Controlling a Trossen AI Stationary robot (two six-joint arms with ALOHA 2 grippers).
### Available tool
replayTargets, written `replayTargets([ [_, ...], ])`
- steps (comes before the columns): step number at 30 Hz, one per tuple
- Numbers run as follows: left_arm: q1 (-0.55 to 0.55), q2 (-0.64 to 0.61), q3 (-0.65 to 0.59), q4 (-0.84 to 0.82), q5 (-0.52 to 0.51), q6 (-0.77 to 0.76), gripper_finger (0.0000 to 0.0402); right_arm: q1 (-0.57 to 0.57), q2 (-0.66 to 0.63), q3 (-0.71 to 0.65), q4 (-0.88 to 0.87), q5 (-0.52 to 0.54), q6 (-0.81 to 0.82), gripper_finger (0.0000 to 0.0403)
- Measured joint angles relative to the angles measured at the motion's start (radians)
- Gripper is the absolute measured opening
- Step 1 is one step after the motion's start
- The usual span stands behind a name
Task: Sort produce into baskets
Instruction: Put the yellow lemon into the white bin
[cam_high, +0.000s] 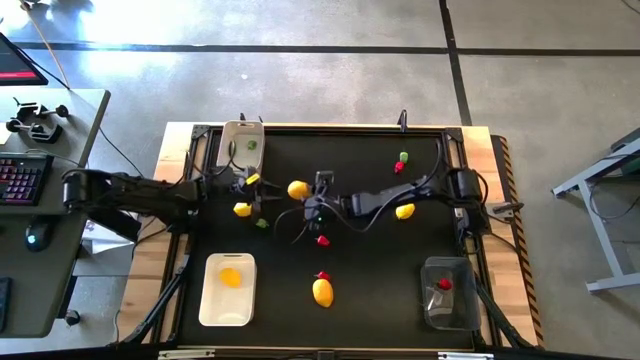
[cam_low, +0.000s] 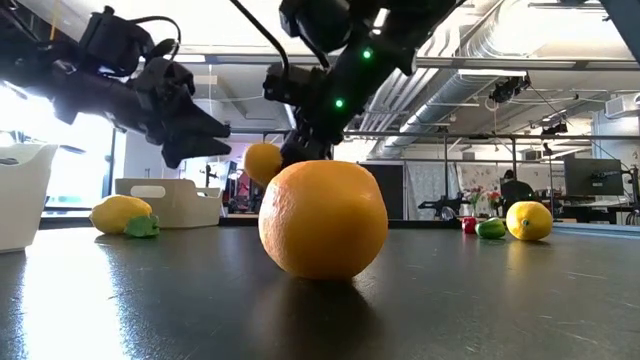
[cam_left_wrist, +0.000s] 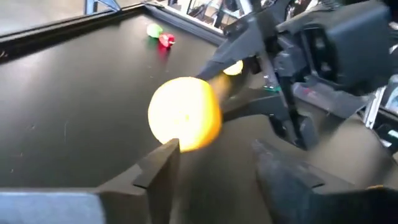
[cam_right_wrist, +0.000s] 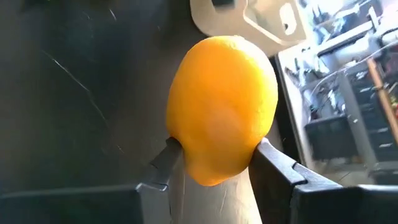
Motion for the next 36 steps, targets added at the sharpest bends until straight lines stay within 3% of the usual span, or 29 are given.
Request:
replayTargets([
  [5,-0.055,0.058,0.018,-0.001,-0.119,0.11,0.0231,0.02,-0.002,0.0,0.035,0.001,-0.064,0.0125],
  [13,-0.158,0.107,0.038,0.055,-0.274,0.218,0.0237,0.039,-0.002,0.0,0.04,0.001,-0.085,0.0126],
  [29,-0.188,0.107,0.038,0.075,-0.233,0.228,0.0236,0.058,-0.002,0.0,0.079,-0.054,-0.104,0.0126],
  [36,-0.188,0.106,0.038,0.066,-0.23,0.246,0.0214,0.058,-0.002,-0.002,0.093,-0.063,-0.097,0.0126],
])
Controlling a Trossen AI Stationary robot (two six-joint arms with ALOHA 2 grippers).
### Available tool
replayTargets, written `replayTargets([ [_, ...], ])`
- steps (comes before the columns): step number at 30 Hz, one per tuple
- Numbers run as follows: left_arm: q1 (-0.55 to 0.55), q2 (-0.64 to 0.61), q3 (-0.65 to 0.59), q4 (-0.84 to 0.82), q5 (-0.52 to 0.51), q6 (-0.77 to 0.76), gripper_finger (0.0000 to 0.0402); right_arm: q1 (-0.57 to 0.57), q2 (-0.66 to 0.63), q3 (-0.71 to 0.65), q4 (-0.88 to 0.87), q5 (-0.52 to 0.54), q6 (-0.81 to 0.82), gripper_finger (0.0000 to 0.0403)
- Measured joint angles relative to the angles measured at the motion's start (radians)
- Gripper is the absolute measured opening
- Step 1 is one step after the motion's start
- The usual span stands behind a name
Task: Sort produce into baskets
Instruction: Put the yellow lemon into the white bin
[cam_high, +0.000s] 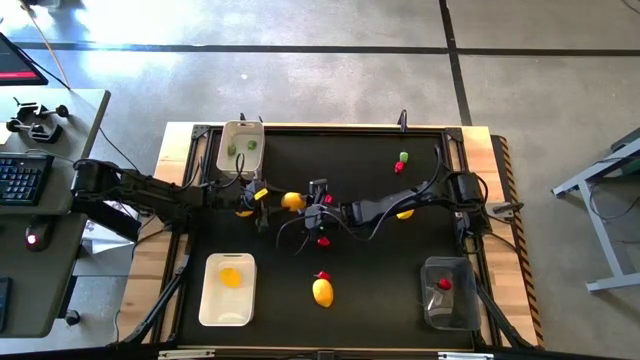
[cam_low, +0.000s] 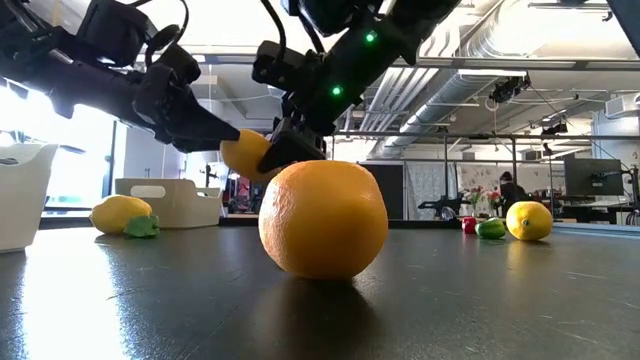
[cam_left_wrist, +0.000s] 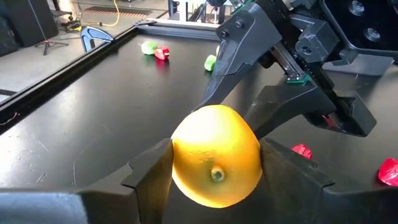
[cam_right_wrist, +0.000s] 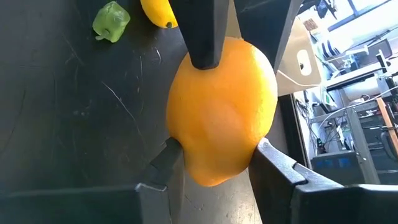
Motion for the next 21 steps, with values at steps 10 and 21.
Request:
replayTargets([
  [10,0.006,-0.001,0.0,0.018,-0.001,0.025,0.0161,0.002,0.001,0.0,0.018,0.055,0.06,0.0174],
  [21,0.049,-0.101,-0.002,-0.101,0.001,0.034,0.0153,0.073,-0.01,0.041,0.001,0.292,0.068,0.0278],
])
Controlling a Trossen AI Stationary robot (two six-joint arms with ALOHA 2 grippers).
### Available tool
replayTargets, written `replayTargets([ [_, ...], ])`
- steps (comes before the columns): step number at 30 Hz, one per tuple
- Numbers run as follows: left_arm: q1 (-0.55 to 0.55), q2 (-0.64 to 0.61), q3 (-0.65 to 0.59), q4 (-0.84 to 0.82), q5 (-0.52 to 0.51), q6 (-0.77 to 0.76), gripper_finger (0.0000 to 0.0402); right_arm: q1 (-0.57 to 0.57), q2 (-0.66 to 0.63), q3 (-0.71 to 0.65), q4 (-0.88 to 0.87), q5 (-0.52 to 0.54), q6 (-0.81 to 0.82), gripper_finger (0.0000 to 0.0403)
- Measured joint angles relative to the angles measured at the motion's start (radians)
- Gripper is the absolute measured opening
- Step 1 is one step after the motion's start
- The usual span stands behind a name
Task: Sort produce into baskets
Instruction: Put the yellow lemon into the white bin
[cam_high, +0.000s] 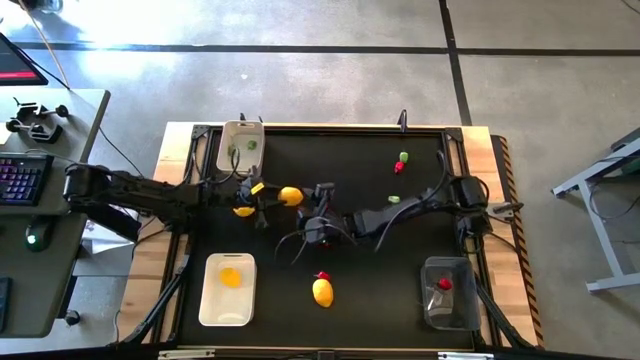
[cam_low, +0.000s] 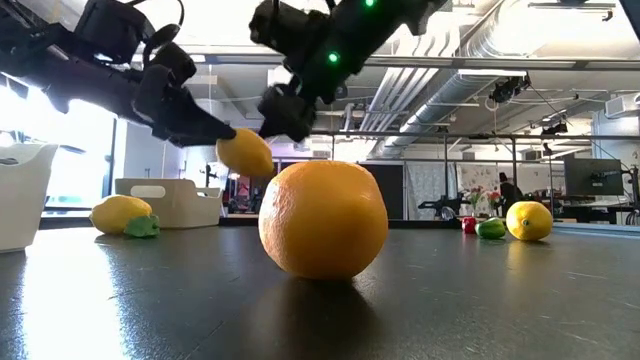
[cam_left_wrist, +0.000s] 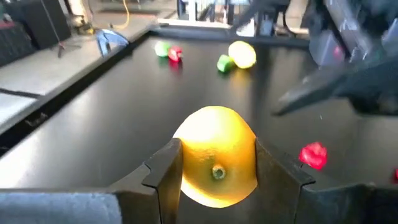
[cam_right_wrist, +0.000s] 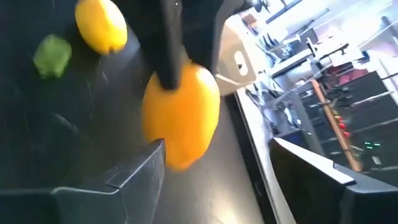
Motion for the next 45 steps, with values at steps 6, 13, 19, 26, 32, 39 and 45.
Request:
replayTargets([
  [6,-0.017,-0.138,0.067,-0.272,0.005,-0.018,0.0152,-0.026,-0.027,-0.001,-0.205,-0.056,0.16,0.0221],
  [13,-0.13,-0.218,0.291,-0.716,0.001,-0.021,0.0152,-0.066,-0.026,-0.004,-0.337,-0.089,0.253,0.007],
  [19,-0.284,-0.225,0.466,-1.061,0.012,-0.101,0.0152,-0.1,-0.026,-0.006,-0.344,-0.131,0.236,0.0017],
  [26,-0.495,-0.225,0.61,-1.368,0.13,-0.309,0.0151,-0.147,-0.026,-0.006,-0.309,-0.18,0.211,0.0005],
  [32,-0.663,-0.216,0.652,-1.439,0.272,-0.503,0.0151,-0.159,-0.026,-0.007,-0.298,-0.18,0.211,0.0002],
  [39,-0.8,-0.124,0.617,-1.451,0.342,-0.604,0.0151,-0.158,-0.026,-0.007,-0.3,-0.185,0.214,0.0],
  [45,-0.818,-0.006,0.613,-1.423,0.418,-0.531,0.0151,-0.157,-0.026,-0.007,-0.301,-0.184,0.215,0.0],
])
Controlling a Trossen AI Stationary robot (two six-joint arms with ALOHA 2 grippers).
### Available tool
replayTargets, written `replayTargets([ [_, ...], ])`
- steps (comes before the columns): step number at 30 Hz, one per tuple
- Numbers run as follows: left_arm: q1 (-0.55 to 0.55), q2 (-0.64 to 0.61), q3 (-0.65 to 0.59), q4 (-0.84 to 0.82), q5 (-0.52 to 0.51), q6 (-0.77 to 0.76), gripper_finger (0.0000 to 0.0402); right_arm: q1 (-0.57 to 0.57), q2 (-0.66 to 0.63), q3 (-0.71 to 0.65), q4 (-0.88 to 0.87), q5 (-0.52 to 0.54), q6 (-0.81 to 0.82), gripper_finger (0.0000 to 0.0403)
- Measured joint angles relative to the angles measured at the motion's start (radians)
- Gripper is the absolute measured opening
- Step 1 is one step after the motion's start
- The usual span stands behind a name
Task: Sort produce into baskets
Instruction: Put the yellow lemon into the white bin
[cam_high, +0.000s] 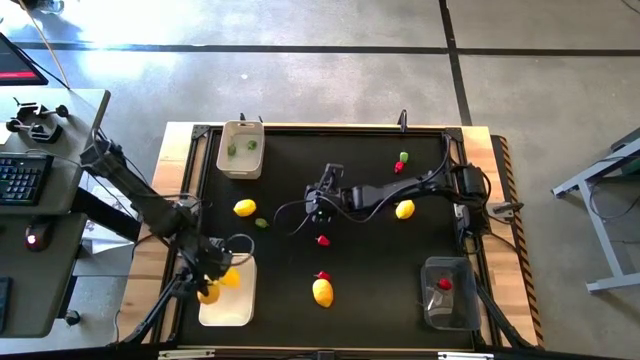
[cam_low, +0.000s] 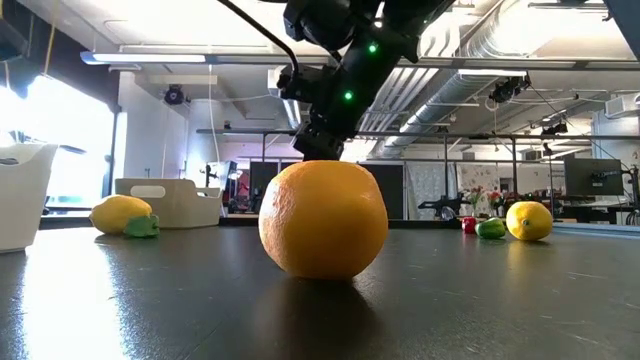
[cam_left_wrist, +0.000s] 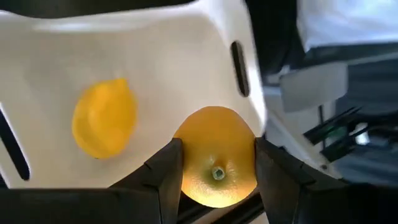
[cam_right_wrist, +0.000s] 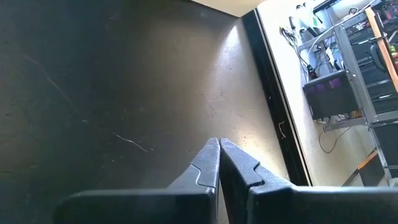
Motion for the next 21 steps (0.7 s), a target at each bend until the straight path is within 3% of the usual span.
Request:
replayTargets([
  [9,0.066,0.081,0.0,0.068,0.06,0.181,0.0151,0.001,0.0,0.0,-0.005,0.0,-0.001,0.0],
  [21,0.129,0.143,0.0,0.102,0.163,0.266,0.0155,0.012,0.0,-0.001,-0.053,0.006,0.026,0.0],
])
